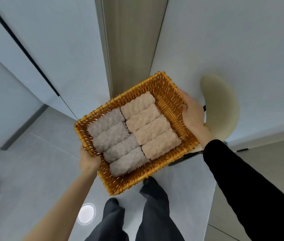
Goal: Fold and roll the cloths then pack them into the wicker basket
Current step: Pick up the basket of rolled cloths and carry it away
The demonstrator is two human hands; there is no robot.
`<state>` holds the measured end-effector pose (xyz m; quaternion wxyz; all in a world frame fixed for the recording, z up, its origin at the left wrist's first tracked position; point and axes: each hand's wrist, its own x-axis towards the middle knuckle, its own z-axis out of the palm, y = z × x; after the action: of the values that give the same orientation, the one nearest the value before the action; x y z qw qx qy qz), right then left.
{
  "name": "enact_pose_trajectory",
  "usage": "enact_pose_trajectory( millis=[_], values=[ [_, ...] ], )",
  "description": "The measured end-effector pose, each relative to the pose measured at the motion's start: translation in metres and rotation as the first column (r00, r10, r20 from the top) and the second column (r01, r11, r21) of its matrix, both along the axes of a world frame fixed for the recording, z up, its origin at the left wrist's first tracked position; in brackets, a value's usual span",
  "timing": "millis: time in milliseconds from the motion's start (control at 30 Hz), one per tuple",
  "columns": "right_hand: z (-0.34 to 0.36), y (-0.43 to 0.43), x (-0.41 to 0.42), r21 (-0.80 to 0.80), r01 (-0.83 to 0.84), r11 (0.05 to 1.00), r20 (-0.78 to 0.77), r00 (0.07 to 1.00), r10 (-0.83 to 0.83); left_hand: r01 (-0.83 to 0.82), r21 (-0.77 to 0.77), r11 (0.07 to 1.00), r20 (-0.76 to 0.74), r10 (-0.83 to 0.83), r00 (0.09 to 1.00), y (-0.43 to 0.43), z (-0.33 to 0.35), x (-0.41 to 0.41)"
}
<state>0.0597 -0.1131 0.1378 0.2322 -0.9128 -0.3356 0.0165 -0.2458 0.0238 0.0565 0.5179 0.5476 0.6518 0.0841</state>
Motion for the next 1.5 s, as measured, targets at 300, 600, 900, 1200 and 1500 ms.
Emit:
enact_pose_trajectory(
  millis=[300, 600, 900, 1200, 1500],
  values=[
    [-0.052, 0.035, 0.133, -0.057, -0.121, 0.991, -0.097, 0.989, 0.115, -0.209, -0.046, 0.977, -0.070, 0.205, 0.976, -0.039, -0.021, 0.113],
    [-0.122, 0.069, 0.231, -0.114, -0.180, 0.977, -0.162, 0.974, 0.160, -0.362, -0.077, 0.929, -0.191, 0.342, 0.920, -0.057, -0.063, 0.206],
    [-0.182, 0.112, 0.283, -0.121, -0.212, 0.970, -0.184, 0.965, 0.188, -0.412, -0.094, 0.906, -0.269, 0.375, 0.887, -0.041, -0.107, 0.255],
    [-0.223, 0.154, 0.303, -0.211, -0.189, 0.959, -0.137, 0.977, 0.162, -0.447, -0.122, 0.886, -0.312, 0.393, 0.865, -0.023, -0.134, 0.286],
    [-0.244, 0.146, 0.314, -0.215, -0.175, 0.961, -0.298, 0.949, 0.106, -0.425, -0.064, 0.903, -0.295, 0.390, 0.872, -0.036, -0.144, 0.300]
  ],
)
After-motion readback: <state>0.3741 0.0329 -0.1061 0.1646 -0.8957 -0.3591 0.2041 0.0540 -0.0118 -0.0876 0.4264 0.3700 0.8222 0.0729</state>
